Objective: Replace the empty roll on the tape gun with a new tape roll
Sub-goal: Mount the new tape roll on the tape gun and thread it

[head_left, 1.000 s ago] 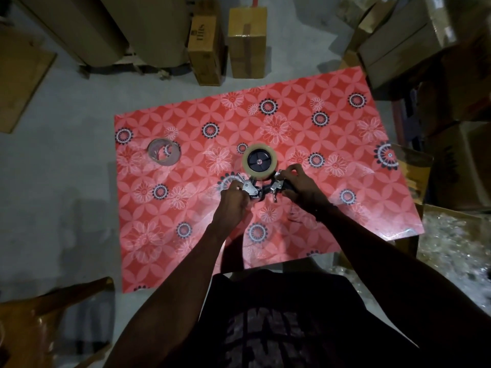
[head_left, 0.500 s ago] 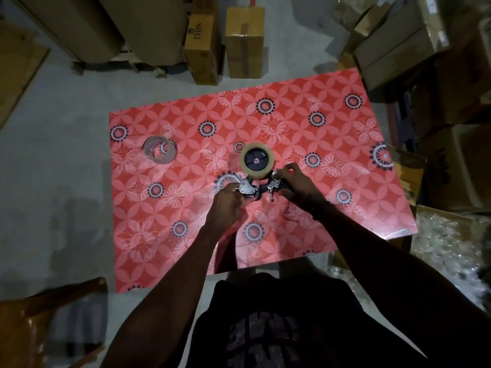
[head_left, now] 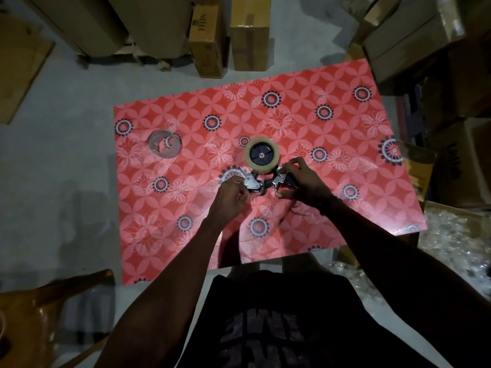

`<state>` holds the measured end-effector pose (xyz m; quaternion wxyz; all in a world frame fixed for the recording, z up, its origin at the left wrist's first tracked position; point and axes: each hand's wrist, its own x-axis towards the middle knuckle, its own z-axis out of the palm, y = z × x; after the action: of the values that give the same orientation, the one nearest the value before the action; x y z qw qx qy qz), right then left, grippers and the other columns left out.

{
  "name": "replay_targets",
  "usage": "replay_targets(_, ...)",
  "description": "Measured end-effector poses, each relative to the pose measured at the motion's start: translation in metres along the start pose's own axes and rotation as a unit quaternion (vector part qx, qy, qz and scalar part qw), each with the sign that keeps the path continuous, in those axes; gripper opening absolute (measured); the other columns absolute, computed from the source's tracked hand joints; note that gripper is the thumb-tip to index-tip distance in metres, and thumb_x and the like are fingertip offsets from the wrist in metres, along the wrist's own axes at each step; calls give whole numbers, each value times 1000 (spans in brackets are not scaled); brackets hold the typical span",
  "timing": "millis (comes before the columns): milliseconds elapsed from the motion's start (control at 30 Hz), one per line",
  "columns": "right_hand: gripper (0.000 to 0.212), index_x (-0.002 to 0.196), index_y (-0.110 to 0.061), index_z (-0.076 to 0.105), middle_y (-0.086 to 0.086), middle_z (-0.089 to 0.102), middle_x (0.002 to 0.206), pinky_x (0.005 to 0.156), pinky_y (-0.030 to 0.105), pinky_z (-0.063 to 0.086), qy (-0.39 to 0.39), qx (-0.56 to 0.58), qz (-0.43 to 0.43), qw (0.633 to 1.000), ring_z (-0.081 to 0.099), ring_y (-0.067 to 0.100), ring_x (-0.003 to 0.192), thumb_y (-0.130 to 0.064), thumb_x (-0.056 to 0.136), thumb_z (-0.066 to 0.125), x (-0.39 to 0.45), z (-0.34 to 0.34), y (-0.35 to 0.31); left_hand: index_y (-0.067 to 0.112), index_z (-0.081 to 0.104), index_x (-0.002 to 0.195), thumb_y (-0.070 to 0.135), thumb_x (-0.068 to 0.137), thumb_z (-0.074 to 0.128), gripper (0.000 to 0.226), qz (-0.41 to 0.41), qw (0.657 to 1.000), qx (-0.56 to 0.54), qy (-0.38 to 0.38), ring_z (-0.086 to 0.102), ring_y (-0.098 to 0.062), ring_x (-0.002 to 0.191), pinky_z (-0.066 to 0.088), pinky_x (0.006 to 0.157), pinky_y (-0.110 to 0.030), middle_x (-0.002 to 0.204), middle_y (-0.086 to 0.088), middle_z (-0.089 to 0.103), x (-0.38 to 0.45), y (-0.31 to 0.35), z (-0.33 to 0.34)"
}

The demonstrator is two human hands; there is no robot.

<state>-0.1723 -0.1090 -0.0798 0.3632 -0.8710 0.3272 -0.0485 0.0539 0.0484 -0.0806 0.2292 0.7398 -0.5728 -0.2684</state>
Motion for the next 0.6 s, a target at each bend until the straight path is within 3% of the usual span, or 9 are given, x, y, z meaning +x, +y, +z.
replay_targets(267,79,127,-26,57,7,51,126,67,45,61,62,-55,20,996,63,26,97,-58,64,92,-1,20,-8,9,79,74,-10,76,72,21,-12,1000,16,-14,66,-19,100,57,80,-35,102,-7,73,3,-5,2)
replay_targets(433,101,141,-21,46,10,53,128,61,41,61,107,-57,81,989,69,28,88,-78,66,81,5,32,-12,12,81,78,-4,79,75,17,6,1000,8,-18,65,-23,111,56,85,-34,111,-10,73,2,-5,0)
replay_targets(600,101,145,-15,41,15,50,133,73,51,64,75,-25,36,996,66,32,104,-56,66,88,8,18,-5,8,79,88,2,88,72,9,51,999,-5,-17,66,-28,111,55,88,-35,115,-14,70,0,-11,-5)
